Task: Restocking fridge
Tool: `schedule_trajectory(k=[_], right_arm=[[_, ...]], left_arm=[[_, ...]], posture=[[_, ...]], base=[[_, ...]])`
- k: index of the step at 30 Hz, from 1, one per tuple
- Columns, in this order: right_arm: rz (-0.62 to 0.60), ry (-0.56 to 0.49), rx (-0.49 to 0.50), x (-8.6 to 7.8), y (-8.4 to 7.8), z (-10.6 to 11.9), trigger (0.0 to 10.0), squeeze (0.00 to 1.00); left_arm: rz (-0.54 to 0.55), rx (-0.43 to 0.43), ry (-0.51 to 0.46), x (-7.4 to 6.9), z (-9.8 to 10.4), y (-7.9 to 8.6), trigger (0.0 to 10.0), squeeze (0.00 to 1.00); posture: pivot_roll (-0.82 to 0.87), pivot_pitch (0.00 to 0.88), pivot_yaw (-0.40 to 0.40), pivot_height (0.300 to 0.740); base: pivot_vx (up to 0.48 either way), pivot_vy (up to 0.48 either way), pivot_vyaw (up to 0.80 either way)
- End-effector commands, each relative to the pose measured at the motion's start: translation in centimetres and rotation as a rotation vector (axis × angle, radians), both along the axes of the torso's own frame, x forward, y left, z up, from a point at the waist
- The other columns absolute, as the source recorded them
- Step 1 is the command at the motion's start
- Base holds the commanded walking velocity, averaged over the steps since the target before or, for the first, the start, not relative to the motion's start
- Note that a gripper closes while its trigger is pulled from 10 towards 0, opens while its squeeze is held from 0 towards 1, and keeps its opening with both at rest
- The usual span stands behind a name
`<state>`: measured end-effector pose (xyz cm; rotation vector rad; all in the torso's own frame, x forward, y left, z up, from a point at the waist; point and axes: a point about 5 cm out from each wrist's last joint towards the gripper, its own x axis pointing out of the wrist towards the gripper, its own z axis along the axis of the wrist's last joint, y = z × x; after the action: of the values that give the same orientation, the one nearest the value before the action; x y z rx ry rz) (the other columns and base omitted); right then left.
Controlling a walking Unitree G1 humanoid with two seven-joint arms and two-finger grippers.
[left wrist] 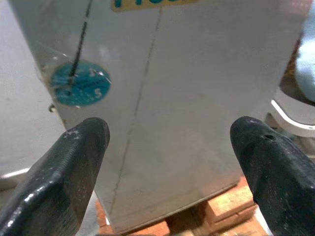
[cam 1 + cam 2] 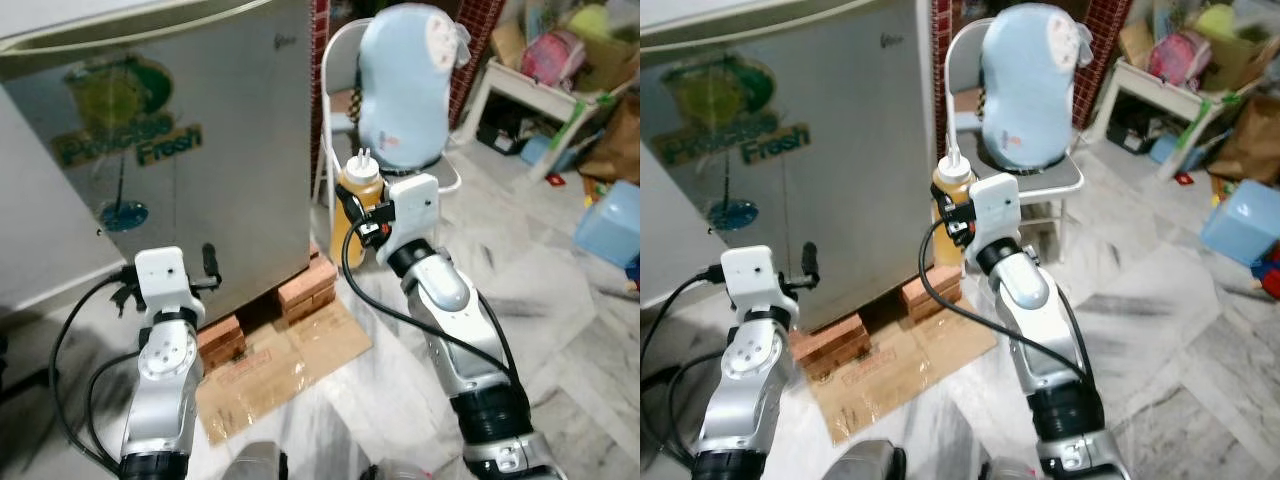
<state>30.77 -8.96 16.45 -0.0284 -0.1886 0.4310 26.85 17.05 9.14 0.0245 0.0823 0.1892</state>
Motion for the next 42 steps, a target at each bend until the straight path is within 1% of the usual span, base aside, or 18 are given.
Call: schedule_trajectory(k=[1, 5, 12, 17, 21, 31, 34, 37, 41, 42], right_arm=[[0.002, -0.028, 0.015, 0.1, 0.1, 0.7, 10.0, 0.00], [0.008, -0.029, 0.011, 0.1, 0.2, 0.7, 10.0, 0.00], [0.009, -0.030, 0.004, 0.3, 0.0, 0.7, 10.0, 0.00], [-0.015, -0.020, 0.007, 0.3, -0.3, 0.4, 10.0, 0.00], [-0.038, -0.005, 0.016, 0.3, -0.8, 0.0, 10.0, 0.00], [-0.050, -0.002, 0.012, 0.4, -0.9, 0.0, 10.0, 0.00], [-0.054, -0.001, 0.007, 0.5, -1.0, -0.1, 10.0, 0.00], [-0.073, -0.002, -0.020, 0.7, -1.1, -0.3, 10.0, 0.00], [-0.071, 0.004, -0.012, 0.7, -1.0, -0.3, 10.0, 0.00], [-0.069, 0.002, -0.012, 0.7, -0.9, -0.3, 10.0, 0.00]], left_arm=[[0.009, 0.009, 0.006, 0.0, 0.0, 0.2, 10.0, 0.00], [0.022, 0.009, 0.028, 0.0, -0.4, 0.3, 10.0, 0.00], [0.019, 0.006, 0.032, 0.0, -0.4, 0.3, 10.0, 0.00], [-0.009, -0.048, 0.043, -0.1, -0.6, 0.4, 10.0, 0.00], [-0.023, -0.062, 0.039, -0.1, -0.5, 0.4, 10.0, 0.00], [-0.042, -0.067, 0.041, 0.0, -0.5, 0.2, 10.0, 0.00], [-0.043, -0.063, 0.039, 0.0, -0.5, 0.2, 10.0, 0.00], [-0.027, -0.060, 0.052, 0.0, -0.6, 0.4, 10.0, 0.00], [-0.041, -0.055, 0.031, 0.0, -0.4, 0.2, 10.0, 0.00], [-0.053, -0.054, 0.010, -0.1, -0.1, 0.1, 10.0, 0.00]], posture=[[0.01, 0.065, -0.030, 0.740], [0.02, 0.064, -0.033, 0.740], [0.02, 0.062, -0.037, 0.740], [0.02, 0.059, -0.037, 0.740], [0.02, 0.060, -0.035, 0.740], [0.02, 0.060, -0.035, 0.740], [0.02, 0.058, -0.036, 0.740], [0.02, 0.059, -0.036, 0.740], [0.02, 0.062, -0.037, 0.740], [0.02, 0.067, -0.038, 0.740]], base=[[0.000, 0.000, 0.80], [0.000, 0.000, 0.80], [0.000, 0.000, 0.80], [0.000, 0.058, 0.00], [0.000, 0.450, 0.00], [0.000, 0.480, 0.00], [0.000, 0.480, 0.00], [0.000, 0.480, 0.00], [0.000, 0.480, -0.28], [0.000, 0.431, -0.52]])
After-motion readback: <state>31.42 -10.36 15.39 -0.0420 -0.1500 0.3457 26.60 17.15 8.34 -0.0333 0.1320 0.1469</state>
